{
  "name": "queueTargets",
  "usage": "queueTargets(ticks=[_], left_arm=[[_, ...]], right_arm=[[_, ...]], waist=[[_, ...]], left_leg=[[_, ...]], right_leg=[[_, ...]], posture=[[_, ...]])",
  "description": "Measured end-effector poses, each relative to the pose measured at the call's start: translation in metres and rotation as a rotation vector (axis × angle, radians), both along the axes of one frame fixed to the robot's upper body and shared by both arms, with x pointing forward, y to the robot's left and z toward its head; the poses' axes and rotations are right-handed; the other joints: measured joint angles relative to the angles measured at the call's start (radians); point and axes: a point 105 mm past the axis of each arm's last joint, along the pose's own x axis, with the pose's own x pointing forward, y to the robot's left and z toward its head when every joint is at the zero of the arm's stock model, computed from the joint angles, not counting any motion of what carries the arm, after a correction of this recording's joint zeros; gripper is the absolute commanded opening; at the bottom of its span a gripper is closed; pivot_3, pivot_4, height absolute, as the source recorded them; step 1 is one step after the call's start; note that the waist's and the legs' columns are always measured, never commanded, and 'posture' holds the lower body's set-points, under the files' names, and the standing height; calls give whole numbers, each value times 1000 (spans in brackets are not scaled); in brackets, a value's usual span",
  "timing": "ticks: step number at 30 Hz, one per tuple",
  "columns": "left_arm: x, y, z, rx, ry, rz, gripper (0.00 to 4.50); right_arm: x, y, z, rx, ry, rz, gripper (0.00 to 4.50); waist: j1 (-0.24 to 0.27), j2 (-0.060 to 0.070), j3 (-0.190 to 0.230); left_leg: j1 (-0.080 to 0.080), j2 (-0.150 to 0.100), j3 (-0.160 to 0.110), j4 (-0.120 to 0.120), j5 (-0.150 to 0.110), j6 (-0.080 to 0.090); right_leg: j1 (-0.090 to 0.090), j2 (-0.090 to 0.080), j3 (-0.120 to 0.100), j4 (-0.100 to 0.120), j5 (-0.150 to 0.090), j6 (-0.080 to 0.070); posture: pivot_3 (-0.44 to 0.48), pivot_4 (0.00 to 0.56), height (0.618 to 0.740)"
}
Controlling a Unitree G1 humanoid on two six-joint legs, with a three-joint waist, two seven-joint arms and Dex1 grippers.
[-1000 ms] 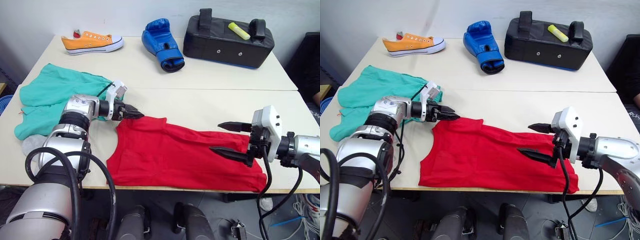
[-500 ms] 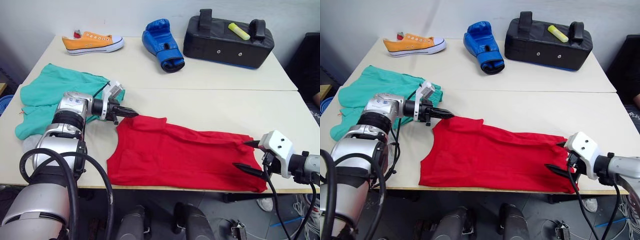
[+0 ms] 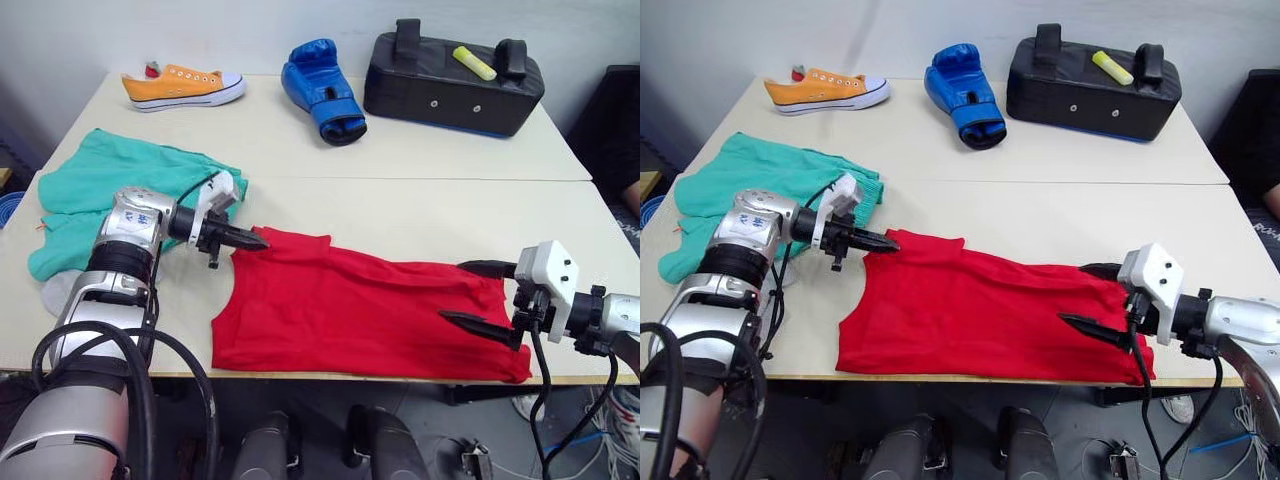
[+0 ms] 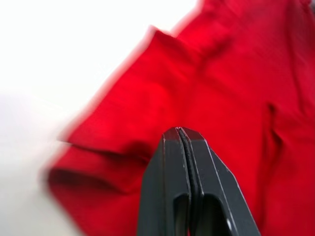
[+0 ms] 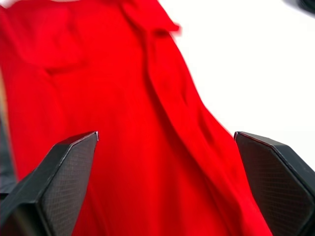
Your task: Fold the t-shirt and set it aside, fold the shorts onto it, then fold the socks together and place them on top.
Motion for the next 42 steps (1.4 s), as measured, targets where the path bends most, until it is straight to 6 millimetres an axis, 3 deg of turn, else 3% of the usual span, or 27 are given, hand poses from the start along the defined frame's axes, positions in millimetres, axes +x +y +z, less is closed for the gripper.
queueTargets(ticks=[3, 6, 9, 12, 15, 18, 21, 27, 28, 37, 42], left_arm=[[6, 0, 15, -63, -19, 39, 1527], [14, -4, 16, -100, 9, 112, 2471], [23, -7, 7, -107, 51, 200, 2471], [26, -11, -3, -89, 72, 239, 2511], [28, -15, -13, -48, 81, 252, 2511], [28, -18, -17, -20, 80, 239, 2511], [27, -17, -21, -2, 86, 235, 1916], [23, -16, -25, 6, 112, 207, 0], [22, -17, -25, 3, 118, 201, 0], [12, -16, -22, -15, 166, 124, 0], [17, -10, -19, -11, 124, 166, 0]], right_arm=[[12, -20, -11, -61, 10, -129, 4500], [17, -39, -29, -128, 51, -241, 4500], [17, -51, -50, -195, 99, -309, 4500], [19, -60, -57, -249, 87, -347, 3854], [20, -64, -60, -351, 13, -325, 2851], [21, -65, -59, -394, -29, -314, 2851], [22, -67, -59, -400, -49, -326, 2298], [20, -68, -63, -400, -50, -329, 173], [20, -68, -63, -400, -50, -328, 18], [19, -67, -63, -399, -56, -315, 18], [19, -66, -63, -397, -56, -307, 18]], waist=[[6, 0, 0], [8, 0, 0], [5, 0, 0], [-2, 0, 0], [-6, -1, 0], [-7, -1, 0], [-9, -1, -1], [-11, -1, -1], [-12, -1, -1], [-18, -1, -1], [-17, -1, -1]], left_leg=[[0, -1, 1, 0, 0, 1], [0, -1, 0, 0, 0, 1], [0, -1, 1, 0, 0, 1], [0, 0, 2, 0, 0, 0], [0, 0, 2, 0, 1, -1], [1, 0, 2, 0, 1, -1], [1, 0, 2, 0, 1, -1], [1, 0, 2, 0, 1, -1], [1, 0, 2, 0, 1, -1], [1, 0, 2, 0, 1, -1], [1, 0, 2, 0, 1, -1]], right_leg=[[0, 0, 0, 0, 0, 0], [0, 0, -1, 1, 0, 0], [0, 1, 0, 1, 0, 0], [0, 2, 0, 1, 0, 0], [0, 2, 0, 1, 0, 1], [0, 2, 1, 1, 0, 1], [0, 2, 1, 1, 0, 1], [0, 1, 1, 1, 0, 1], [0, 1, 1, 1, 0, 1], [0, 2, 1, 1, 0, 0], [0, 1, 1, 1, 0, 0]], posture=[[0, 150, 740], [0, 150, 740], [0, 150, 740], [0, 150, 740], [0, 150, 740], [0, 150, 740], [0, 150, 740], [0, 150, 740], [0, 150, 740], [0, 150, 740], [0, 150, 740]])
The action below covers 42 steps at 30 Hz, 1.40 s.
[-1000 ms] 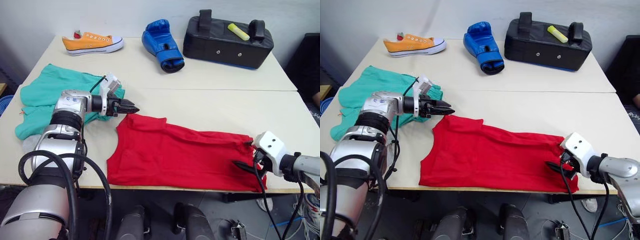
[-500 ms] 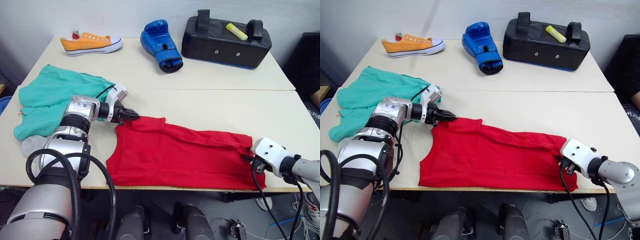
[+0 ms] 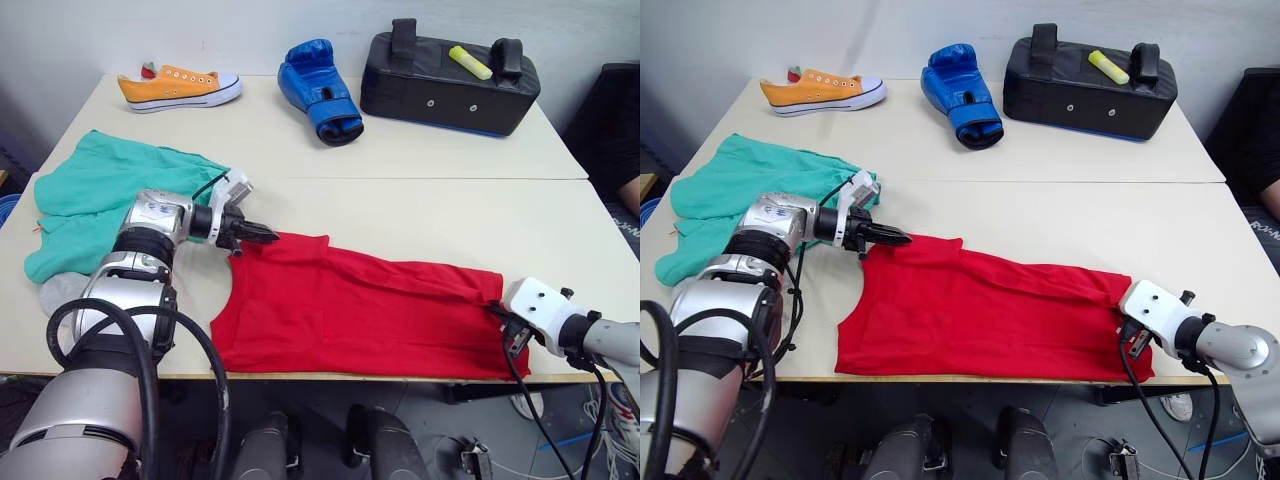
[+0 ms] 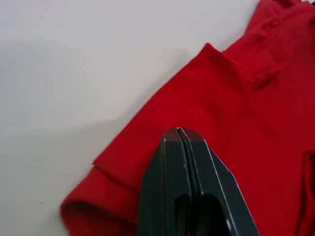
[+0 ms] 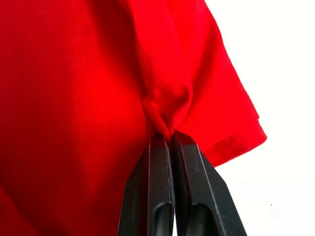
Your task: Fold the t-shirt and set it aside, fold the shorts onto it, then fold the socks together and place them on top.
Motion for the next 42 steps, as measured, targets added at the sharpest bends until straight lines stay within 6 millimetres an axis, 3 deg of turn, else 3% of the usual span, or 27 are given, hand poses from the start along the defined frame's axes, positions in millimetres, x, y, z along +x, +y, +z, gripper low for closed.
queueTargets(ticks=[3, 10, 17, 20, 27, 37, 42], left_arm=[[9, 6, 1, 15, -39, 89, 588], [11, 7, 2, 10, -23, 119, 2851], [6, 2, -7, 33, 50, 97, 2851], [5, 1, -8, 35, 56, 87, 2254], [1, -1, -7, 18, 67, 55, 54], [-3, 2, 11, -18, -57, -58, 54], [-21, 2, 12, 39, -247, -292, 54]], right_arm=[[1, 1, 1, 1, 0, 5, 0], [1, 2, 2, 4, 5, 17, 0], [1, 3, 2, 5, 12, 21, 0], [1, 3, 2, 5, 13, 22, 0], [0, 3, 1, 5, 16, 24, 0], [0, 3, 1, 5, 18, 26, 0], [0, 5, 1, 21, 21, 41, 0]], waist=[[0, 0, 0], [0, 0, 0], [0, 0, 0], [0, 0, 0], [0, 0, 0], [0, 0, 0], [-1, 0, 0]], left_leg=[[0, 0, 0, 0, 0, 0], [0, 0, 0, 0, 0, 0], [0, 0, 0, 0, 0, 0], [0, 0, 0, 0, 0, 0], [0, 0, 0, 0, 0, 0], [0, 0, 0, 0, 0, 0], [1, 0, 0, 0, 0, -1]], right_leg=[[0, 0, 0, 0, 0, 0], [0, 1, 0, 0, 0, 0], [0, 1, 0, 0, 0, 0], [0, 1, 0, 0, 0, 0], [0, 1, 0, 0, 0, 0], [0, 0, 0, 0, 0, 0], [0, 0, 0, 0, 0, -1]], posture=[[0, 150, 740], [0, 150, 740], [0, 150, 740], [0, 150, 740], [0, 150, 740], [0, 150, 740], [0, 150, 740]])
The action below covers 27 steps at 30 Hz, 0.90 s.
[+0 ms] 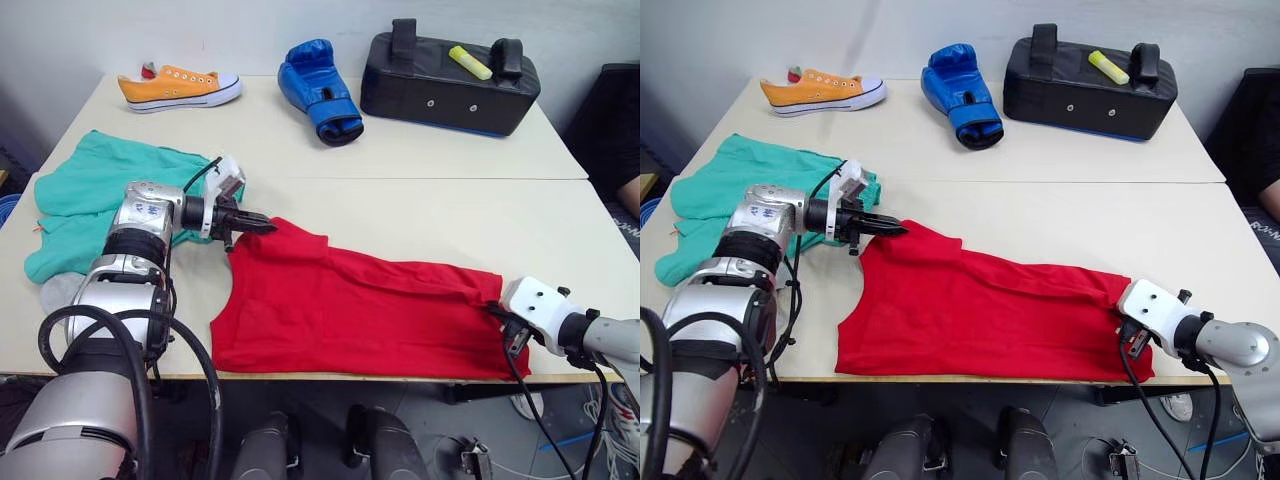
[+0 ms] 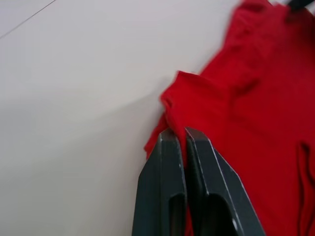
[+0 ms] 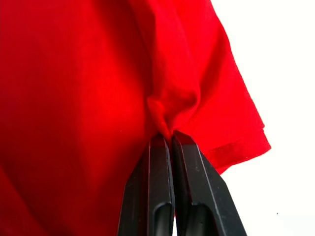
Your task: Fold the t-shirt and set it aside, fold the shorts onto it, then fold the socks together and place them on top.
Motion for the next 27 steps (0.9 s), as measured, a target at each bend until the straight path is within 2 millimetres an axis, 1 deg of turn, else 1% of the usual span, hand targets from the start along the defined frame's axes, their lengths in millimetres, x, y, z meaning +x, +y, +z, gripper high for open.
queueTargets(ticks=[2, 3, 4, 5, 6, 7, 8, 11, 14, 20, 23, 24, 26, 27], left_arm=[[-16, 7, -18, 96, -96, -112, 54], [-20, 8, -24, 119, -126, -138, 54], [-21, 8, -25, 124, -137, -145, 54], [-26, 10, -32, 155, -176, -178, 54], [-30, 12, -32, 188, -242, -215, 54], [-41, 18, -32, 263, -420, -315, 54], [-45, 18, -34, 281, -468, -347, 54], [-61, 14, -49, 364, -693, -537, 54], [-66, 13, -54, 398, -850, -618, 54], [-59, 19, -50, 419, -883, -575, 54], [-54, 21, -50, 408, -844, -528, 54], [-53, 22, -49, 401, -822, -507, 265], [-50, 24, -47, 371, -755, -454, 728], [-48, 26, -45, 352, -714, -427, 1051]], right_arm=[[-2, 3, -1, 22, 12, 23, 0], [-2, 2, -2, 25, 17, 25, 0], [-2, 2, -2, 25, 18, 26, 0], [-2, 2, -3, 27, 20, 27, 0], [-2, 2, -3, 26, 19, 33, 0], [-2, 0, -3, 21, 24, 36, 0], [-2, 0, -4, 21, 25, 36, 0], [2, -7, -4, 14, 17, 26, 0], [6, -12, -4, 6, 8, 21, 0], [10, -16, -3, 12, 1, 15, 0], [11, -16, -2, 15, -2, 16, 0], [11, -16, -2, 17, -3, 19, 0], [10, -14, -2, 28, 1, 26, 463], [9, -13, -3, 45, 15, 30, 707]], waist=[[-6, 0, 0], [-5, 0, 0], [-5, 0, 0], [-2, 0, 0], [0, 0, 0], [-1, 1, -1], [-1, 1, -1], [3, 1, -1], [2, 1, -1], [1, 1, -1], [1, 1, -1], [0, 1, -1], [0, 1, -1], [0, 1, -1]], left_leg=[[1, 1, 1, 0, -1, -1], [1, 1, 1, 0, 0, -2], [1, 1, 1, 0, 0, -2], [1, 1, 1, 0, 0, -2], [1, 1, 1, 0, 0, -1], [3, 1, 0, 0, -1, -2], [3, 1, 0, 0, -1, -2], [2, 0, 0, 0, -2, -2], [2, 0, 0, 0, -2, -2], [2, 0, 0, 0, -2, 1], [2, 0, 0, 0, -2, 1], [2, 0, 0, 0, -2, 1], [2, 0, 0, 0, -2, 1], [2, 0, 0, 0, -2, 1]], right_leg=[[0, 1, 1, 1, -1, -2], [0, 1, 1, 1, -1, -2], [0, 1, 0, 1, -1, -2], [0, 1, 0, 2, -1, -2], [0, 0, 0, 2, -1, -2], [1, -1, 1, 2, -1, -2], [1, -1, 0, 1, -1, -2], [1, -3, 0, 1, -1, -2], [1, -4, -1, 1, -1, -2], [2, -3, -2, 1, -1, -1], [1, -3, -2, 1, -1, -1], [1, -2, -2, 1, -1, -1], [1, -2, -2, 1, -1, -1], [1, -1, -2, 1, -1, -1]], posture=[[0, 150, 740], [0, 150, 740], [0, 150, 740], [0, 150, 740], [0, 150, 740], [0, 150, 740], [0, 150, 740], [0, 150, 740], [0, 150, 740], [0, 150, 740], [0, 150, 740], [0, 150, 740], [0, 150, 740], [0, 150, 740]])
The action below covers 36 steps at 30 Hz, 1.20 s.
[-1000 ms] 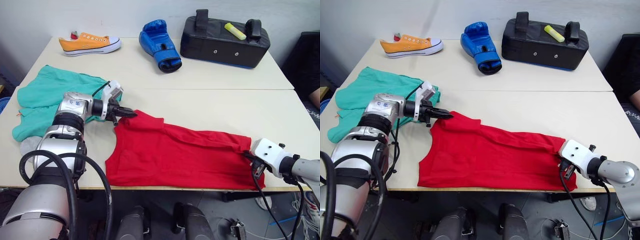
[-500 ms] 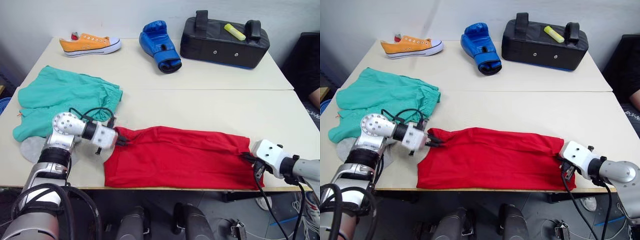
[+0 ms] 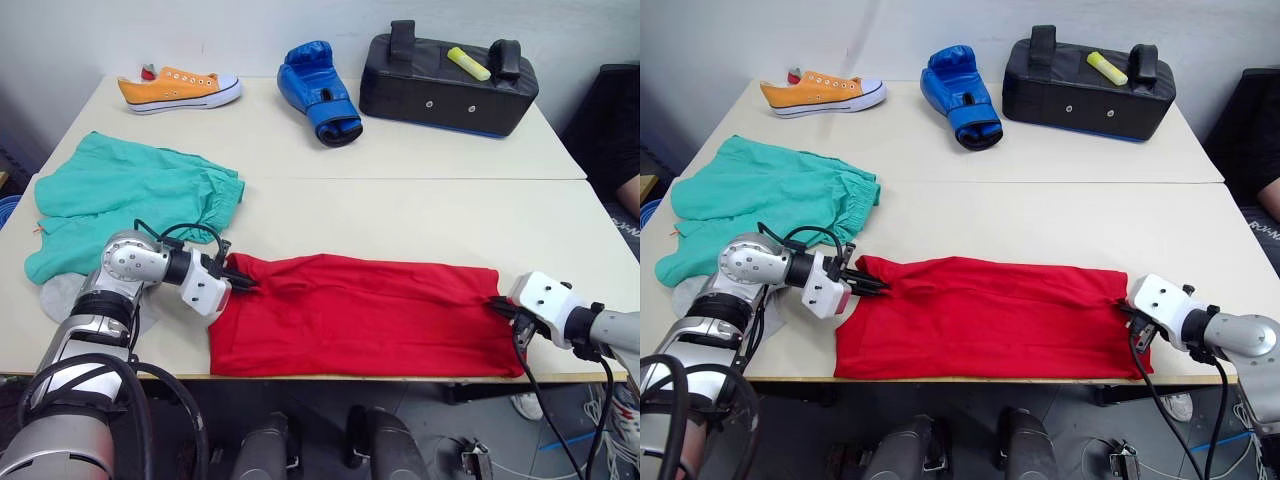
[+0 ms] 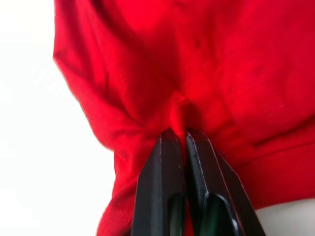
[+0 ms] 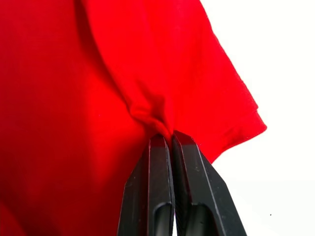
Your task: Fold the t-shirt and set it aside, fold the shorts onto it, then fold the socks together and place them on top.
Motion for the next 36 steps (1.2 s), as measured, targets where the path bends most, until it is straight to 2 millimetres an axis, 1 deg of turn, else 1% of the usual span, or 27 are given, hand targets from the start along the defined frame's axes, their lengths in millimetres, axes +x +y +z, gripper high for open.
queueTargets(ticks=[2, 3, 4, 6, 8, 9, 11, 12, 14, 15, 17, 18, 19, 21, 22, 23, 24, 25, 26, 27, 28, 29, 30, 31, 33, 36], left_arm=[[3, 2, 8, -53, 122, 58, 1761], [3, 3, 10, -63, 147, 67, 2003], [4, 4, 16, -80, 213, 92, 2015], [6, 12, 23, -110, 281, 164, 2015], [8, 24, 30, -141, 356, 252, 2015], [11, 27, 36, -176, 425, 311, 2015], [15, 31, 45, -236, 502, 376, 2015], [18, 31, 52, -276, 557, 413, 2015], [22, 26, 68, -353, 645, 448, 1632], [23, 22, 78, -398, 692, 456, 1411], [22, 13, 91, -463, 780, 453, 802], [21, 10, 93, -483, 820, 452, 479], [21, 5, 93, -496, 853, 446, 160], [19, -8, 87, -493, 908, 421, 73], [17, -18, 79, -466, 934, 404, 73], [14, -27, 67, -422, 954, 391, 73], [11, -32, 55, -382, 971, 391, 73], [10, -33, 42, -350, 984, 408, 73], [10, -32, 29, -320, 985, 444, 73], [13, -31, 21, -312, 982, 473, 73], [18, -29, 12, -310, 964, 524, 73], [23, -27, 7, -309, 942, 567, 73], [31, -26, 2, -317, 911, 609, 73], [38, -22, 0, -327, 881, 653, 73], [52, -13, 4, -368, 804, 719, 73], [68, 3, 10, -446, 739, 828, 73]], right_arm=[[-5, 6, 0, 39, 27, 32, 1404], [-6, 8, 0, 46, 32, 40, 1700], [-10, 11, 1, 72, 50, 52, 1984], [-16, 13, 5, 129, 77, 56, 1984], [-22, 15, 14, 184, 98, 64, 1984], [-25, 15, 23, 225, 109, 66, 1984], [-26, 19, 37, 279, 95, 73, 1984], [-25, 22, 45, 326, 93, 72, 1619], [-17, 31, 62, 394, 74, 75, 1086], [-14, 36, 68, 420, 63, 75, 716], [-7, 44, 75, 449, 43, 70, 22], [-3, 48, 75, 457, 43, 67, 0], [-1, 51, 73, 460, 45, 64, 0], [11, 59, 66, 455, 46, 40, 0], [19, 61, 60, 442, 43, 13, 0], [27, 63, 50, 423, 51, -16, 0], [31, 63, 40, 399, 65, -41, 0], [34, 63, 29, 371, 81, -63, 0], [37, 60, 18, 337, 89, -94, 0], [39, 56, 11, 310, 92, -123, 0], [43, 54, 7, 280, 71, -135, 0], [47, 53, 9, 252, 42, -140, 0], [51, 46, 8, 219, 14, -167, 0], [53, 41, 9, 190, -14, -184, 0], [57, 29, 9, 136, -57, -215, 0], [59, 10, 9, 115, -92, -271, 0]], waist=[[1, 0, 0], [0, 0, 0], [0, 0, 0], [0, 0, 0], [-1, 0, 0], [0, 0, 0], [1, 0, 0], [1, 0, 0], [0, 0, 0], [0, 0, 0], [0, 0, 0], [0, 0, 0], [1, 0, 0], [1, 0, 0], [0, 0, 0], [-1, 0, 0], [0, 0, 0], [-1, 0, 0], [-1, 0, 0], [-1, 0, 0], [-1, 0, 0], [-1, 0, 0], [-1, 0, 0], [-1, -1, 0], [2, -1, 0], [1, -1, 0]], left_leg=[[0, 0, 0, 0, 0, 0], [0, 0, 0, 0, 0, 0], [0, 0, 0, 0, 0, 0], [-1, 0, 0, 0, 0, 0], [0, 1, 0, 0, 0, 0], [0, 1, 0, 0, 0, 0], [0, 1, -1, 0, 0, 0], [0, 1, -1, 0, 0, 0], [-1, 1, -1, 0, 1, 0], [-1, 1, -2, 0, 0, 0], [-1, 1, -2, 0, 0, -1], [-1, 1, -2, 0, 0, -1], [-1, 1, -2, 0, 1, -2], [-1, 1, -2, 0, 1, -2], [-1, 0, -1, 0, 1, -2], [-1, 0, 0, 0, 1, -2], [-1, 0, 0, 0, 1, -2], [-1, 0, 0, 0, 2, -2], [-2, 1, 0, 0, 2, -3], [-2, 1, 0, 0, 2, -3], [-2, 1, 0, 0, 2, -3], [-1, 1, 0, 0, 3, -3], [-1, 0, 0, 0, 3, -3], [-1, 0, 0, 0, 3, -3], [-1, 0, 0, 0, 3, -3], [0, 0, 0, 0, 3, -3]], right_leg=[[0, 1, 0, 0, 0, 0], [0, 1, 0, 0, 0, 0], [0, 2, 0, 0, 0, 0], [0, 2, 0, 0, 0, 0], [0, 3, 1, 0, 0, 0], [0, 3, 0, 0, 0, 0], [0, 3, 1, 0, 0, 0], [0, 3, 1, 0, 0, 0], [0, 2, 1, 0, 0, 0], [0, 2, 1, 0, 0, 0], [0, 3, 1, 0, -1, 0], [0, 3, 1, 2, -2, 0], [0, 3, 1, 3, -2, 0], [0, 3, 1, 3, -2, 0], [0, 3, 1, 3, -1, 0], [0, 3, 2, 3, -1, 1], [-1, 3, 2, 3, -2, 0], [-1, 3, 2, 4, -2, 0], [-2, 3, 1, 4, -2, 0], [-2, 3, 1, 4, -2, 0], [-2, 3, 1, 3, -2, 0], [-2, 3, 2, 3, -2, 0], [-1, 2, 2, 2, -2, 0], [-2, 2, 2, 2, -2, 0], [-1, 1, 1, 2, -2, 0], [-1, 1, 1, 3, -2, 0]], posture=[[0, 150, 740], [0, 150, 740], [0, 150, 740], [0, 150, 740], [0, 150, 740], [0, 150, 740], [0, 150, 740], [0, 150, 740], [0, 150, 740], [0, 150, 740], [0, 150, 740], [0, 150, 740], [0, 150, 740], [0, 150, 740], [0, 150, 740], [0, 150, 740], [0, 150, 740], [0, 150, 740], [0, 150, 740], [0, 150, 740], [0, 150, 740], [0, 150, 740], [0, 150, 740], [0, 150, 740], [0, 150, 740], [0, 150, 740]])
